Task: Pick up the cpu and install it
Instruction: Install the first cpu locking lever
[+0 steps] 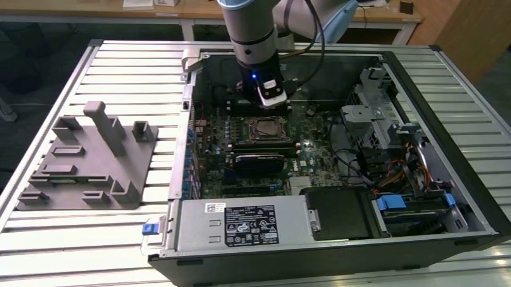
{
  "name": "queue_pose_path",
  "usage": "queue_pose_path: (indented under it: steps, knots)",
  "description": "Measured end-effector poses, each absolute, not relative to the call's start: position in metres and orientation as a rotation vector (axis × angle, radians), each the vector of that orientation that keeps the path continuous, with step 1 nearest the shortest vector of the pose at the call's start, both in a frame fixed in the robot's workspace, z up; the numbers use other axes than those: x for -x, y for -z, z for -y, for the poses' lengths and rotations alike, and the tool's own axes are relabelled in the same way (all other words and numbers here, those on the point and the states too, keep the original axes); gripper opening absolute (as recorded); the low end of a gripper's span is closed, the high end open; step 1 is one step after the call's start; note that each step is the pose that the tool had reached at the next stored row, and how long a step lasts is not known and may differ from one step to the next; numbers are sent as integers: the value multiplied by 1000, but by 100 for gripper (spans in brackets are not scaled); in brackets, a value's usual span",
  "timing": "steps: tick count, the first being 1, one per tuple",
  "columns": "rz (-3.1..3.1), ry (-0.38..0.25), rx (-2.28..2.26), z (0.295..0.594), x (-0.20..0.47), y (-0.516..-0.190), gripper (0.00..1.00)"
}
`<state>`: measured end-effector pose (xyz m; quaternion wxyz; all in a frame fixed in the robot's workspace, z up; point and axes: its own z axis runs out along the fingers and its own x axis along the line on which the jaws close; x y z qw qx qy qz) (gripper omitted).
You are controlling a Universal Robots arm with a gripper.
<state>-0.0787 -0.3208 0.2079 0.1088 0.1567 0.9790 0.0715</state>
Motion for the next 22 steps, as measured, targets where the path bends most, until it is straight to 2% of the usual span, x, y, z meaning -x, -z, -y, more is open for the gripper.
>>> queue_pose_path:
  steps: [11, 22]
  knots:
    - [-2909, -103, -455, 325, 76, -208, 11]
    - [-2942, -74, -466, 336, 74, -207, 11]
